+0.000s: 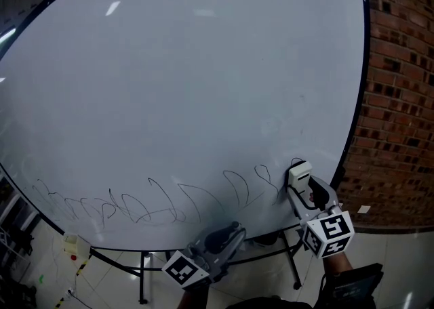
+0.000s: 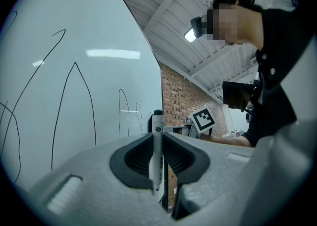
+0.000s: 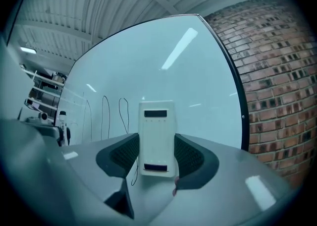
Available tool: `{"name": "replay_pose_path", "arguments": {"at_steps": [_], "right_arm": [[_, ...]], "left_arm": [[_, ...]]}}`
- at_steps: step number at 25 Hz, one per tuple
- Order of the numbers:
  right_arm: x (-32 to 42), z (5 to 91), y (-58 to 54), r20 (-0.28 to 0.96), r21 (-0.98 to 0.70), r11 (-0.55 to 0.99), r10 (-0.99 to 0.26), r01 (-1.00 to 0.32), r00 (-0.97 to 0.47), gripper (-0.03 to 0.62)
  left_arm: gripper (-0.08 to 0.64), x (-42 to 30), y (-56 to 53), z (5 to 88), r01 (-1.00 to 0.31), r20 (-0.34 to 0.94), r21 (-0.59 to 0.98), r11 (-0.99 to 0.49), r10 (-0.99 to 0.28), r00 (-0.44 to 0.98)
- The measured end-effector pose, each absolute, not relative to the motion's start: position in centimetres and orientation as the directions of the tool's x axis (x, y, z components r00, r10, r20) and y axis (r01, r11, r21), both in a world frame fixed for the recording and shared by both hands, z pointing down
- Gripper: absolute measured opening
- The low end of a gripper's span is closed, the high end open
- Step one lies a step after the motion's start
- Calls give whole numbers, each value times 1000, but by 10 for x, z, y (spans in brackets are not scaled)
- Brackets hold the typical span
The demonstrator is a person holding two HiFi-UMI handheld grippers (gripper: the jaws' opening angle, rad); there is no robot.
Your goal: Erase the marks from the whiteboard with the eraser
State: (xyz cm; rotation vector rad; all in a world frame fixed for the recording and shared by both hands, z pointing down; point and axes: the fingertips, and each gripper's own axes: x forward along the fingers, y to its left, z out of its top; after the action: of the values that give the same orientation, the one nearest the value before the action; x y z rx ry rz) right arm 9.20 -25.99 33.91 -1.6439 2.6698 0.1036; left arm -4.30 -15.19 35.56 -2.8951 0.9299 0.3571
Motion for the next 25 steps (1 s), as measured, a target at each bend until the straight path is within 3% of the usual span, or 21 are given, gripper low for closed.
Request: {"name": "replay_pose_path", "arguments": {"at_steps": [9, 16, 25], "right_arm": [[170, 323, -279, -69, -31, 308, -950, -951, -305, 227], [155, 316, -276, -79, -13, 290, -954, -957, -289, 227], [81, 305, -257, -91, 72, 408, -906, -910, -414, 227]], "left_arm": [[63, -42, -149, 355, -576, -240, -13, -817, -557, 795], [63, -51, -148, 354, -588, -244, -12, -809, -567, 786], [62, -57, -147, 355, -582, -258, 0, -813, -563, 785]]}}
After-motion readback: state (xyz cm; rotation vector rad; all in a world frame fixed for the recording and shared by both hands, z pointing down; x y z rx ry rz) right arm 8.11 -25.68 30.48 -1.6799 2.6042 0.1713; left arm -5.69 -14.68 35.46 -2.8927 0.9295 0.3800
